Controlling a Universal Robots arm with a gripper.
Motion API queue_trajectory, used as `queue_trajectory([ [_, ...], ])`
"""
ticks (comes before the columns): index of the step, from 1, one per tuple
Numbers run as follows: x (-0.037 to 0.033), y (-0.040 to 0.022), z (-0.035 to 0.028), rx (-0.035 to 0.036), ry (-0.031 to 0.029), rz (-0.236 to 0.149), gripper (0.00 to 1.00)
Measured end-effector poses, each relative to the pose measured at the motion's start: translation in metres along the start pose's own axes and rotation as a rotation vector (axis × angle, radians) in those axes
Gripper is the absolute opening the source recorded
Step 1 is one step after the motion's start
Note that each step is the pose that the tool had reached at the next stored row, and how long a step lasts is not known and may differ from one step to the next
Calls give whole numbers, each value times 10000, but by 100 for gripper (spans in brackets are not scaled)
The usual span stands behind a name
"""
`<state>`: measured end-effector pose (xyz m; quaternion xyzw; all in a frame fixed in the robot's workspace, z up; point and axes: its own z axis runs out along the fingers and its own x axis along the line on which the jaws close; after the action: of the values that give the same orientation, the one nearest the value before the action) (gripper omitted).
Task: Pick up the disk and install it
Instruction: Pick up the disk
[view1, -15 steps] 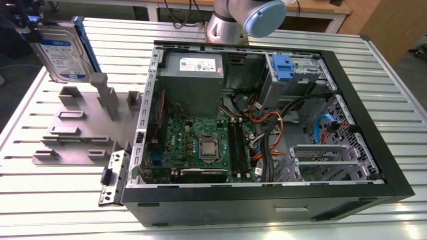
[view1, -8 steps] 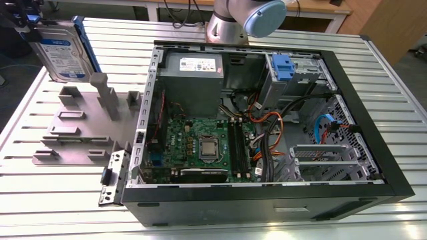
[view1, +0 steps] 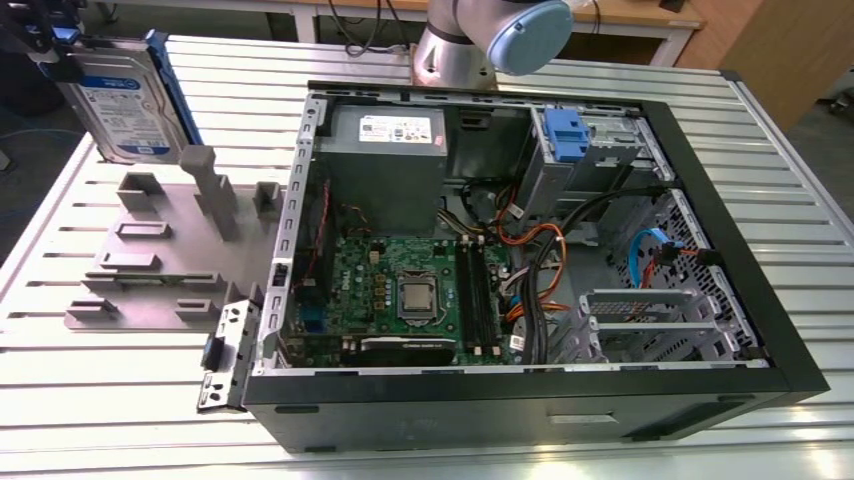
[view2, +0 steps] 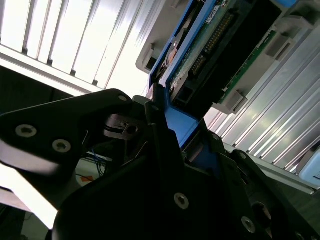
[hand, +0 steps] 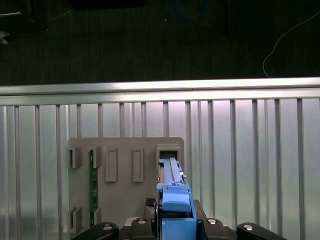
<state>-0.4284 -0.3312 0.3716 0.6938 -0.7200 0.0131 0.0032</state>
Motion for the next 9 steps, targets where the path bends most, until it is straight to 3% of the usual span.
queue_trajectory([
  [3,0,0,-6,1,0,0,36],
  [5,2,-1,-95,0,0,0,36],
  [9,2,-1,-102,0,0,0,36],
])
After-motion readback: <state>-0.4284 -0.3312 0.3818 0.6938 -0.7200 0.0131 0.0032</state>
